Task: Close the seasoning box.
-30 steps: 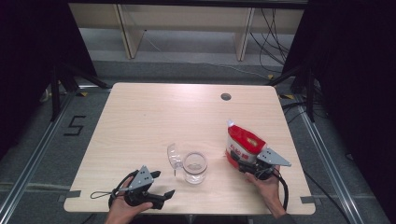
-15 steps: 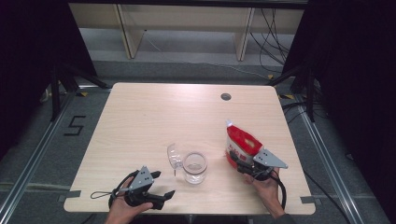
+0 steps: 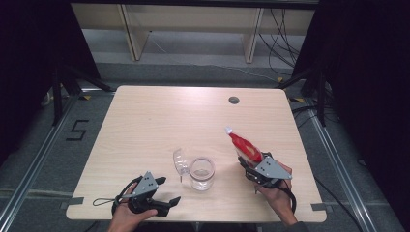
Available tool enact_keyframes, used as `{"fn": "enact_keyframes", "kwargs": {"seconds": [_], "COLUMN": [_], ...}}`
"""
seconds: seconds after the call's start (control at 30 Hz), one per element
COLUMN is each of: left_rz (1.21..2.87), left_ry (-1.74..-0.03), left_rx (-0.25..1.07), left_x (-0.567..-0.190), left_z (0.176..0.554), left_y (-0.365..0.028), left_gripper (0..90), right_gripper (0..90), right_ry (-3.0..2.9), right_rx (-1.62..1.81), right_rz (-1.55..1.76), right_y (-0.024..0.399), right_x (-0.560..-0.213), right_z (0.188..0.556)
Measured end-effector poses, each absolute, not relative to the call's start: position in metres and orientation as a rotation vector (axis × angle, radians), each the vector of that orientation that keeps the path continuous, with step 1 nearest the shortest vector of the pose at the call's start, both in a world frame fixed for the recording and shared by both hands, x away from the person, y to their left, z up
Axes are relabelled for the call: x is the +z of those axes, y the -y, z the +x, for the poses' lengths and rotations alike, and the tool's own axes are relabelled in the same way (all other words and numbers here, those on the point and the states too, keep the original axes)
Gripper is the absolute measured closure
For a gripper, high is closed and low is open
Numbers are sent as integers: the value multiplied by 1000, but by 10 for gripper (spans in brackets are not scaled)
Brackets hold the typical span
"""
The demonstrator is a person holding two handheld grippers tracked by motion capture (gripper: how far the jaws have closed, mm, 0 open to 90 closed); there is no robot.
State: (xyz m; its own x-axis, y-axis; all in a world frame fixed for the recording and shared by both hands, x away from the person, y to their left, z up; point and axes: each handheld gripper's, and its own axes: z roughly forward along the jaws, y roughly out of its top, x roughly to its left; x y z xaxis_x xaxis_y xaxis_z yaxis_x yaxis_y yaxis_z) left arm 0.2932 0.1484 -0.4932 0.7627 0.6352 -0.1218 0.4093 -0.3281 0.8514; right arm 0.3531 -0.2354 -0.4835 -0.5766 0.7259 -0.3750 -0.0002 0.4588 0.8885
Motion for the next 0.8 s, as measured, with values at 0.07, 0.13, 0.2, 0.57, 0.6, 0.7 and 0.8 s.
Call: {"fn": "enact_keyframes", "kwargs": {"seconds": [0.07, 0.13, 0.2, 0.57, 0.6, 0.7, 0.8], "left_rz": [1965, 1965, 1965, 1967, 1974, 1978, 1989], "left_ry": [-795, -795, -796, -798, -782, -792, -789], "left_rx": [285, 284, 284, 284, 288, 284, 291], "left_x": [-493, -493, -493, -494, -494, -495, -494], "left_z": [293, 293, 293, 293, 294, 294, 295], "left_y": [-148, -149, -148, -149, -149, -150, -150], "left_gripper": [154, 154, 154, 154, 154, 154, 154], "right_gripper": [462, 462, 463, 465, 465, 465, 466], "right_ry": [-1933, -1929, -1944, -1970, -1974, -1948, -1934], "right_rx": [1137, 1096, 1056, 824, 819, 731, 622], "right_rz": [541, 485, 431, 225, 211, 140, 50], "right_y": [231, 228, 224, 209, 209, 207, 203], "right_x": [-475, -471, -467, -461, -460, -457, -457], "right_z": [346, 341, 336, 316, 315, 311, 307]}}
